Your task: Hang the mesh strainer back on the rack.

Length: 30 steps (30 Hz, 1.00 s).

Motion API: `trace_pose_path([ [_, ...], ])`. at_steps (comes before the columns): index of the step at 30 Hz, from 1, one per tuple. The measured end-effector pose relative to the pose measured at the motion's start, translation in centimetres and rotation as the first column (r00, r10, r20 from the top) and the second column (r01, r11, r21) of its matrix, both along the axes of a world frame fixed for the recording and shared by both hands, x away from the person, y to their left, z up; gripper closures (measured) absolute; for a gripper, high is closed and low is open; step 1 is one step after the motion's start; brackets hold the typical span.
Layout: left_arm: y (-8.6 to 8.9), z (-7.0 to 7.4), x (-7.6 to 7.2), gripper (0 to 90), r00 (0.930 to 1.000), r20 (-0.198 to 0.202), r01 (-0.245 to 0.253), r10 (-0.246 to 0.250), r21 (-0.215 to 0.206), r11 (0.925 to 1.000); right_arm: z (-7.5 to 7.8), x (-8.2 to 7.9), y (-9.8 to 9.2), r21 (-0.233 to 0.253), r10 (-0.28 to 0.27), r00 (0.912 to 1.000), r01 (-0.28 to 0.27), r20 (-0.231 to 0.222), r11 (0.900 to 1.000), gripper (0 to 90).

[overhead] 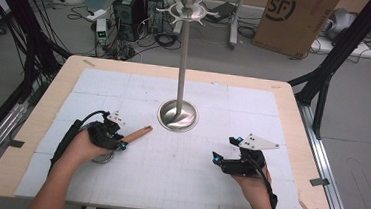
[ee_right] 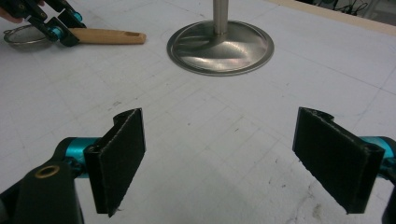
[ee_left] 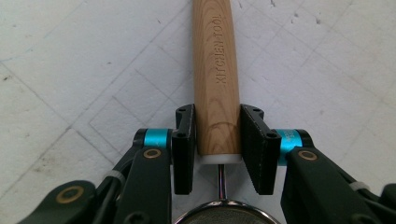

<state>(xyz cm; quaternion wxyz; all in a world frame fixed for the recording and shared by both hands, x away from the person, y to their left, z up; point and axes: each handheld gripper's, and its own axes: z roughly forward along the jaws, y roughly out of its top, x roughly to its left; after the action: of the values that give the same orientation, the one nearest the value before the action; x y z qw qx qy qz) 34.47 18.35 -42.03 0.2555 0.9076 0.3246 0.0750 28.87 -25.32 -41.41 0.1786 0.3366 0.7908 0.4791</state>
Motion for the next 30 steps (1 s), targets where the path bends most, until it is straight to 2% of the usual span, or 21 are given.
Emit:
trace_pose_path([
  [2,-0.2,0.1,0.2,66.8,0.9999,-0.008,0.008,-0.008,0.025,0.9996,0.0,0.0,0.0,-0.001,0.002,1.0000,-0.002,0.002,1.000,16.1],
  [6,-0.3,0.2,0.4,66.9,0.9997,-0.024,0.012,-0.011,0.028,0.9995,0.1,0.0,0.1,-0.002,0.001,1.0000,-0.001,0.003,1.000,16.1],
  [9,-0.5,0.1,0.2,67.7,0.9999,-0.011,0.007,-0.007,0.032,0.9995,0.1,-0.1,0.2,-0.001,0.003,1.0000,-0.003,0.001,1.000,16.1],
  [10,-0.5,0.2,0.2,68.2,0.9998,-0.009,0.020,-0.020,0.045,0.9988,0.1,-0.1,0.2,-0.001,0.003,1.0000,-0.003,-0.001,1.000,16.1],
  [13,-0.5,0.2,0.1,68.5,0.9997,0.000,0.024,-0.024,0.048,0.9985,0.1,-0.1,0.2,0.001,0.002,1.0000,-0.002,0.003,1.000,16.1],
  [19,-0.3,0.3,-0.1,68.7,0.9988,0.016,0.045,-0.045,0.039,0.9982,0.1,0.0,0.1,-0.001,-0.001,1.0000,0.001,0.001,1.000,16.1],
  [20,-0.4,0.3,-0.2,68.6,0.9986,0.025,0.046,-0.046,0.017,0.9988,0.1,0.0,0.1,-0.002,-0.001,1.0000,0.001,0.000,1.000,16.1],
  [25,-0.4,1.3,-0.8,68.7,0.9946,0.074,0.075,-0.073,-0.026,0.9968,0.1,-0.1,0.1,0.004,-0.004,1.0000,0.004,-0.006,1.000,16.1],
  [30,0.2,2.5,-1.4,68.7,0.9900,0.128,0.072,-0.059,-0.097,0.9927,0.1,-0.1,0.1,0.003,-0.001,1.0000,0.001,0.001,1.000,16.1],
])
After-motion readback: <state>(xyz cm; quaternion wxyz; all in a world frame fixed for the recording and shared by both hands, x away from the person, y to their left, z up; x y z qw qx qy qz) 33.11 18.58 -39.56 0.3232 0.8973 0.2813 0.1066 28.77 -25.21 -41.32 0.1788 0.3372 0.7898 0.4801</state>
